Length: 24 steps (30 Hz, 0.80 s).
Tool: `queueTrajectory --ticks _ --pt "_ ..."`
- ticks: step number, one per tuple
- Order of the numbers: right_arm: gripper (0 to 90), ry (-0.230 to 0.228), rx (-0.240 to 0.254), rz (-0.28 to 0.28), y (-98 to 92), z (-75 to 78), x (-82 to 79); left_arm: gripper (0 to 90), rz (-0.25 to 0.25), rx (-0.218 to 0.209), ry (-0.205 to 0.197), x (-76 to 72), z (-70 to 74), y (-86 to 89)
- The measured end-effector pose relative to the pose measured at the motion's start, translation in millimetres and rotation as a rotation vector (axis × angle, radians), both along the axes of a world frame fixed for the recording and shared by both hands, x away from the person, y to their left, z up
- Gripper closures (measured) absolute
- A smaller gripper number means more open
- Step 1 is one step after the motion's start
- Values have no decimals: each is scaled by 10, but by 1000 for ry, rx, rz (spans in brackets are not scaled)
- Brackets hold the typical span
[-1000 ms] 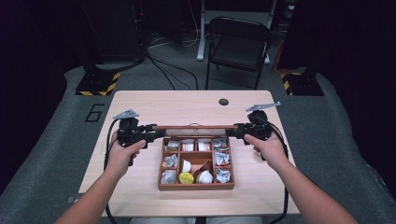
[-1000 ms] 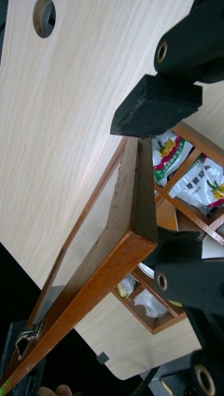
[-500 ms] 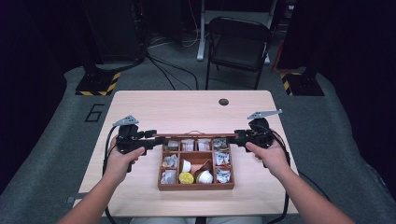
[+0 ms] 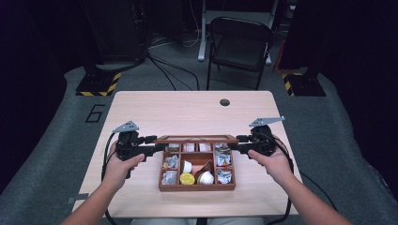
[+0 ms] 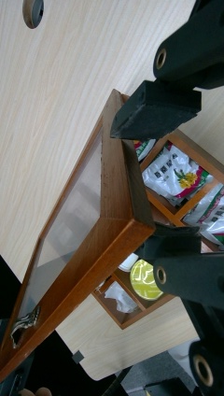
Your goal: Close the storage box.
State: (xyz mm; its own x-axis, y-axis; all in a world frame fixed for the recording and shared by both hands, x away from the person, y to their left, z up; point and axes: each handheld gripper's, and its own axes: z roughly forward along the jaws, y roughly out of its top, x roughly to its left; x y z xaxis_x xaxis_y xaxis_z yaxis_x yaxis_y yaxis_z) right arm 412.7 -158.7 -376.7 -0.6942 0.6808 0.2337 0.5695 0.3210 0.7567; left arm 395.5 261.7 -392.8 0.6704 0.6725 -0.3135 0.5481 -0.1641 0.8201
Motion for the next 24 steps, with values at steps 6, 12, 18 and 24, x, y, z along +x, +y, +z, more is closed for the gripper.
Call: queueTrajectory --ticks 6,12,18,24 --pt "483 -19 -13 2 -9 -74 -119 405 -2 23 -18 -128 -62 -11" --pt "483 -38 -18 -3 -10 -189 -269 406 -4 13 -14 -255 -184 3" --pt "482 -60 -27 -6 -8 -324 -402 406 -6 42 -33 -392 -297 2" --pt "484 -84 -54 -7 14 -443 -541 410 -3 45 -25 -494 -441 -15"
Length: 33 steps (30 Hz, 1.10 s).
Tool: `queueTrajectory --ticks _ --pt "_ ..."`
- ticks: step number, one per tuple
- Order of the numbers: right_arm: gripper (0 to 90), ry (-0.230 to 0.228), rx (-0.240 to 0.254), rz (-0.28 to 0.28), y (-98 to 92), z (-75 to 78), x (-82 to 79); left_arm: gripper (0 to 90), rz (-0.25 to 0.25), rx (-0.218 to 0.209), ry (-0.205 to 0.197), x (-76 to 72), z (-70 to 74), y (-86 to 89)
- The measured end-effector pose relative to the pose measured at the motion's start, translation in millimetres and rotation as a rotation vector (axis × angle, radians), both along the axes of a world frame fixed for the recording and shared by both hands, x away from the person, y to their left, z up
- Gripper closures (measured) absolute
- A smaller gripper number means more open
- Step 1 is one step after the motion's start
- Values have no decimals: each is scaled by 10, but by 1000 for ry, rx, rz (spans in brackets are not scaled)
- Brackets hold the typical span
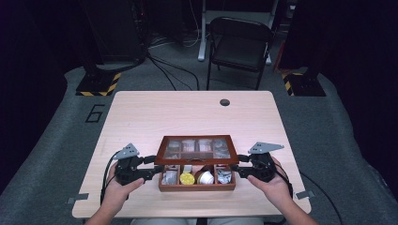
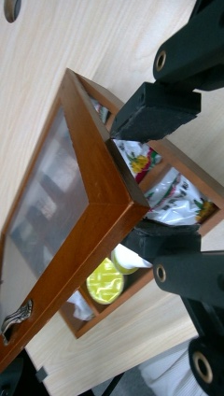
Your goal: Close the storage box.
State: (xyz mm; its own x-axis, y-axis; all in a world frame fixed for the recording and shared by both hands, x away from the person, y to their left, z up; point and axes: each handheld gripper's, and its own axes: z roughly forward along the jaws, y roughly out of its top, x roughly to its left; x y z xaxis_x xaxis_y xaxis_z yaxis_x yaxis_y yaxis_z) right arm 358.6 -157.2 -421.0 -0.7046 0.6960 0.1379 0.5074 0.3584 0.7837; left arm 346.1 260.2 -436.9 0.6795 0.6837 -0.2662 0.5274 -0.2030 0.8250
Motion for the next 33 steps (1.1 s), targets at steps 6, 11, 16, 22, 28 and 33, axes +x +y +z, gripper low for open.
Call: queueTrajectory --ticks 6,11,16,22,28,33 --pt "511 3 -15 -8 20 -82 -85 444 -7 -4 5 -65 -93 -26" --pt "518 20 -4 -3 22 -121 -116 476 -14 3 0 -113 -123 -31" --pt "519 36 18 -3 1 -176 -140 465 -6 10 -2 -165 -150 -17" --pt "502 31 22 -9 2 -257 -192 463 2 24 1 -227 -216 -15" --pt "497 10 9 -19 20 -360 -259 457 5 43 13 -267 -310 -27" --pt "497 12 4 -28 28 -450 -296 457 -3 64 34 -275 -372 -29"
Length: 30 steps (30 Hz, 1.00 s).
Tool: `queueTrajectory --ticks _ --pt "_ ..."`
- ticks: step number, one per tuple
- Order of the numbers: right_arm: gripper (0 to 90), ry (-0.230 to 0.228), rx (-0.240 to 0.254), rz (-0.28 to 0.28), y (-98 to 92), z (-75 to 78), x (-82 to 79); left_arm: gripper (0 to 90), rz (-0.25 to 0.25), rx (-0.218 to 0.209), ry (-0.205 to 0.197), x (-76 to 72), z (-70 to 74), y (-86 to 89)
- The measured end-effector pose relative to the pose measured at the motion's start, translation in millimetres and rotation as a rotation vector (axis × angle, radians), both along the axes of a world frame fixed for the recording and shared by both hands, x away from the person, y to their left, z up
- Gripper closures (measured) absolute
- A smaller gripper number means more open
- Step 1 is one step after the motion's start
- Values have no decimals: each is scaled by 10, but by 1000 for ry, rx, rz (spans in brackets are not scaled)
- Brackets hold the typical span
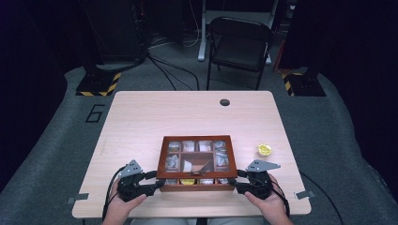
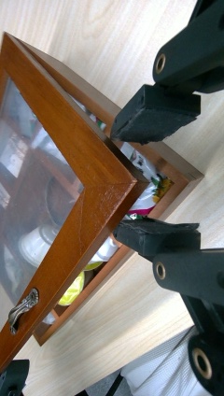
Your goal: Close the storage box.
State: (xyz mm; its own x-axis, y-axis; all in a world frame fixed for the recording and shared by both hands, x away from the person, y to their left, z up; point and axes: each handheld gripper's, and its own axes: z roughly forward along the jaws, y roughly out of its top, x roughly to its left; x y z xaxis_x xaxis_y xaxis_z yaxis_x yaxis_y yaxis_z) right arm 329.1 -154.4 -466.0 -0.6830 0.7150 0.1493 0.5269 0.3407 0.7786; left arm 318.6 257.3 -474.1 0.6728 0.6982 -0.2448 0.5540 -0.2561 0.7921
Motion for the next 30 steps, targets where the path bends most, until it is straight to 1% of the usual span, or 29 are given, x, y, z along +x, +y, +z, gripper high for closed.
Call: queueTrajectory --ticks 1,3,4,7,8,10,11,12,13,16,18,20,21,24,26,28,30 --pt "497 -2 -2 6 5 -15 -1 457 5 3 -4 -1 -9 -5" --pt "497 -1 -13 8 5 -33 -3 457 -1 9 4 -7 -21 -10" --pt "496 3 -12 6 6 -42 -4 456 3 9 -1 -10 -27 -16" --pt "495 13 -17 9 5 -71 -4 457 -15 24 3 -28 -33 -38" --pt "496 15 -14 9 5 -80 -6 456 -18 21 4 -36 -35 -46" --pt "496 21 -30 17 14 -91 -13 453 -11 22 4 -39 -35 -48" --pt "496 16 -42 15 17 -101 -16 453 -11 25 13 -40 -39 -45" --pt "494 20 -42 18 16 -109 -18 452 -8 27 17 -39 -47 -39" --pt "494 23 -42 24 16 -116 -17 452 2 24 20 -46 -55 -37" --pt "487 39 -57 26 25 -140 -29 452 1 15 20 -65 -48 -24" --pt "486 31 -75 30 27 -153 -33 453 -3 17 21 -67 -52 -21" --pt "486 43 -63 27 27 -153 -35 453 -7 17 25 -68 -53 -24" --pt "485 40 -65 26 24 -155 -31 453 -8 22 24 -66 -53 -23" --pt "488 43 -68 23 25 -156 -39 452 -7 13 25 -64 -55 -21" --pt "475 53 -57 26 15 -151 -48 451 -2 18 24 -64 -58 -18" --pt "477 49 -46 19 -10 -146 -54 445 -4 21 30 -58 -61 -8" --pt "472 51 -31 12 -51 -129 -62 432 8 18 26 -55 -62 -2"
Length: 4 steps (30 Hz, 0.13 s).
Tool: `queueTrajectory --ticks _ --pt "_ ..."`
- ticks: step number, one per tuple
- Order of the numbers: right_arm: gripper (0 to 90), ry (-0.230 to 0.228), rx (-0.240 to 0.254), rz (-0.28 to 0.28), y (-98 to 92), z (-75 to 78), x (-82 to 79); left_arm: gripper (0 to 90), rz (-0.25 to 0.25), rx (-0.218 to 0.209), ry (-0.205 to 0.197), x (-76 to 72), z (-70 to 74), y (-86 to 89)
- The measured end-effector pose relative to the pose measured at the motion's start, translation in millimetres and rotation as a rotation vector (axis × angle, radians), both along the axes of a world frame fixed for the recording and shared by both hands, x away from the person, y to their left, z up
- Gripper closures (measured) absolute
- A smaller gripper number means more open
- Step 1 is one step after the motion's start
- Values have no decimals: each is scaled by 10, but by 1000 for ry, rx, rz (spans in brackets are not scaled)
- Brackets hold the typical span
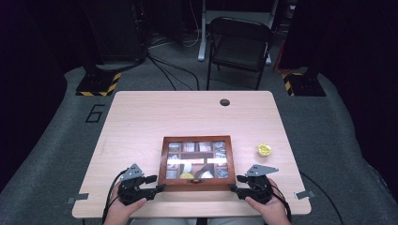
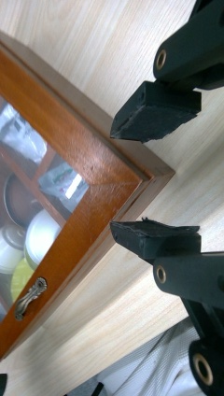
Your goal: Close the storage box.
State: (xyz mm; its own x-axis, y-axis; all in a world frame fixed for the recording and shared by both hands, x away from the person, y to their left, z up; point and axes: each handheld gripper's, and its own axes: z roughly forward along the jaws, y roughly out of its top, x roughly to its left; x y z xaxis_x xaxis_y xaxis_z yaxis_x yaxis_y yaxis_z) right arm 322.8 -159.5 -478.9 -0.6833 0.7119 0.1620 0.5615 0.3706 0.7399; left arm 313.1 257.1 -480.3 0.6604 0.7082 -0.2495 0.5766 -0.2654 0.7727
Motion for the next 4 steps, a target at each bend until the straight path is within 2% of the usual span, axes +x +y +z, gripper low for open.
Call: queueTrajectory --ticks 4 --pt "440 -3 27 -22 -71 13 -27 399 14 -12 7 10 4 21"
